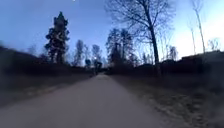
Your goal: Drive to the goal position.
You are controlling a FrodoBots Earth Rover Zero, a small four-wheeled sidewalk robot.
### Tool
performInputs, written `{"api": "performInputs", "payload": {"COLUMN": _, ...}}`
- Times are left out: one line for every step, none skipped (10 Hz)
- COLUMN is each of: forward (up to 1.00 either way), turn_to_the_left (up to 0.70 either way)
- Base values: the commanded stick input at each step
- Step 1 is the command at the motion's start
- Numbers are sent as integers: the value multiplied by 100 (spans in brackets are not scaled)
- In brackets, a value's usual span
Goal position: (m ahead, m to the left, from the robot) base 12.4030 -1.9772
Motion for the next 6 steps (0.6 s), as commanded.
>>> {"api": "performInputs", "payload": {"forward": 100, "turn_to_the_left": 40}}
{"api": "performInputs", "payload": {"forward": 100, "turn_to_the_left": 40}}
{"api": "performInputs", "payload": {"forward": 100, "turn_to_the_left": 30}}
{"api": "performInputs", "payload": {"forward": 100, "turn_to_the_left": 0}}
{"api": "performInputs", "payload": {"forward": 100, "turn_to_the_left": 0}}
{"api": "performInputs", "payload": {"forward": 100, "turn_to_the_left": 0}}
